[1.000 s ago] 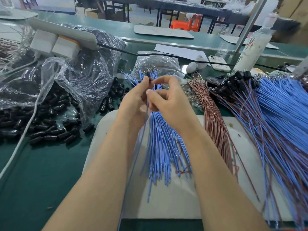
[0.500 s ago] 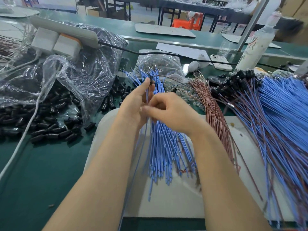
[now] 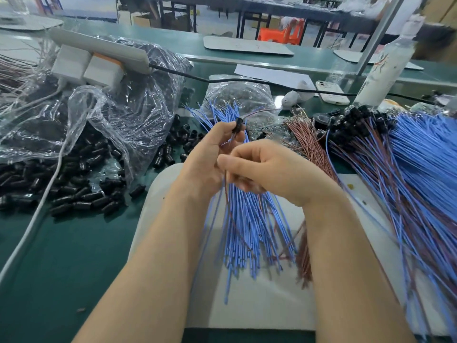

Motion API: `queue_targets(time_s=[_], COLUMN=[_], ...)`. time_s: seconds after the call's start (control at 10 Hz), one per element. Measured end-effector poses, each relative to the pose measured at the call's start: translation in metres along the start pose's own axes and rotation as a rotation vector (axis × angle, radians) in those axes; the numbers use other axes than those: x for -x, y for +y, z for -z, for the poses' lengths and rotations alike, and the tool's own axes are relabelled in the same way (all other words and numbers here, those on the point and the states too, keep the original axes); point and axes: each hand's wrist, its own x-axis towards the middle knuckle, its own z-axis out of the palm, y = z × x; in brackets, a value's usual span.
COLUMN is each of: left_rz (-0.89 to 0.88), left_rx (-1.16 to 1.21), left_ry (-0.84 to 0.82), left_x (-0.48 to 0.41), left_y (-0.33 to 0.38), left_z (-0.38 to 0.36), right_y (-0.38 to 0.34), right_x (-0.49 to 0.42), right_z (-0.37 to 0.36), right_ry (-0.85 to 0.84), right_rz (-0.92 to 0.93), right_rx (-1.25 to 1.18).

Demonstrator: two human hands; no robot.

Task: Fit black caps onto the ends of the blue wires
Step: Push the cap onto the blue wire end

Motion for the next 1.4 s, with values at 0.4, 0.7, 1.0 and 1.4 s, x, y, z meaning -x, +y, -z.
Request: queue_targets(time_s=[0.4,0.7,1.0,1.4], left_rz=[-0.1,-0.137,-0.118,-0.267], left_rx=[-0.077,0.005,0.059,-0.274], left_ry=[-0.015,0.127,0.293,0.146], left_x=[0.0,-0.015,-0.023,-0.026], left_y=[-0.002,-0.001,-0.001,-0.015], left_z=[0.0,0.008,0.021,0.013], right_y=[0.029,0.015,-0.008,0.036], right_x=[-0.02,-0.005,0.006,-0.028], right_z=[-0.002,-0.002,-0.011,-0.009], right_ry=[0.423,0.008,-0.501,0.467], right_rz=[-0.137,-0.115,0.054,-0.164], right_rx=[-0.124,0.023,-0.218,0.033])
